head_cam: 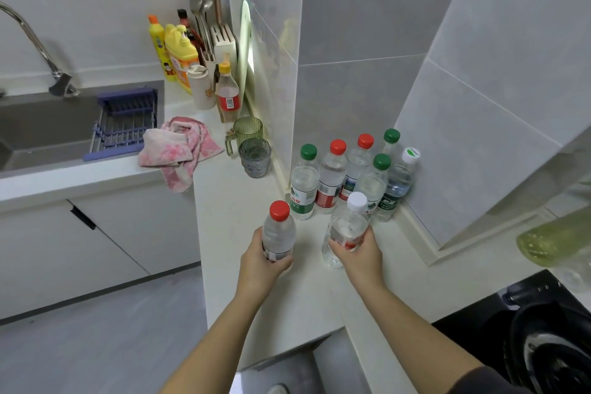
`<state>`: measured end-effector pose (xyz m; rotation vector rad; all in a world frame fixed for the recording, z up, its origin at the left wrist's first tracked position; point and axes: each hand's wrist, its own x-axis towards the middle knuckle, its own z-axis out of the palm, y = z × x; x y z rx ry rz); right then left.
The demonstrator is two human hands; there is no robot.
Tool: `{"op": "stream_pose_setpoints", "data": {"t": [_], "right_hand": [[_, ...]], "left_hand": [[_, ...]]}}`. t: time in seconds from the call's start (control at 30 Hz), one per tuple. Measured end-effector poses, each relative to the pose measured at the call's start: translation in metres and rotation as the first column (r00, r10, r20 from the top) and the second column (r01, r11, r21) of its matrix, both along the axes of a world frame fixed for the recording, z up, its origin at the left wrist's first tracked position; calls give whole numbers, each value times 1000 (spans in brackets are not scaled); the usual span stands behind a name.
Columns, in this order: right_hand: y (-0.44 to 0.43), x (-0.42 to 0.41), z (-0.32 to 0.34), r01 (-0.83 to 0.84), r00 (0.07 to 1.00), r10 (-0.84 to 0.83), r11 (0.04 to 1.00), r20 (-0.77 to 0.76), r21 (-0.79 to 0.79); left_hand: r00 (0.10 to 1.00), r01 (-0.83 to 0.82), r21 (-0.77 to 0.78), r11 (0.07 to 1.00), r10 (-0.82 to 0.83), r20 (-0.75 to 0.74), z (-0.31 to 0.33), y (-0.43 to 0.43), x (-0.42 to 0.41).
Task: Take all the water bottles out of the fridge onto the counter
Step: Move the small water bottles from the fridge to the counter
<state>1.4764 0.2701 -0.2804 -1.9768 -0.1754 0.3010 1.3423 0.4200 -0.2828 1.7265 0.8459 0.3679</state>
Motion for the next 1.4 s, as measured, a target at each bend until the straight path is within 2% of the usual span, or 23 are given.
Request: {"op": "stream_pose_setpoints", "data": {"t": [0.07, 0.13, 0.33, 0.57, 0.73, 1.0, 1.23, 1.4], "right_hand": [[-1, 1, -6, -8, 1000, 8, 999, -8, -44], [-3, 2, -14, -12, 1000, 14, 987, 12, -162], [10, 13, -12, 19, 994, 28, 905, 104, -425], [27, 50, 4, -78, 982, 178, 702, 69, -707], [33, 63, 2, -123, 988, 153, 728, -15, -674], [46, 75, -17, -74, 993, 118, 740, 20, -669], [27, 82, -34, -251, 955, 297, 778, -15, -576], [28, 89, -40, -246, 934, 350, 770, 67, -589]], "left_hand": [[999, 24, 38, 999, -22, -39, -10, 3, -3], [995, 44, 61, 997, -39, -93, -18, 5, -3], [975, 121, 109, 987, -97, -201, -19, 15, 31], [930, 249, 280, 927, -149, -334, -18, 23, 85], [911, 297, 256, 920, -192, -365, -21, 20, 103], [917, 278, 235, 931, -184, -354, -23, 11, 114], [923, 256, 268, 929, -152, -355, -27, 6, 113], [913, 267, 254, 930, -159, -376, -25, 9, 118]]}}
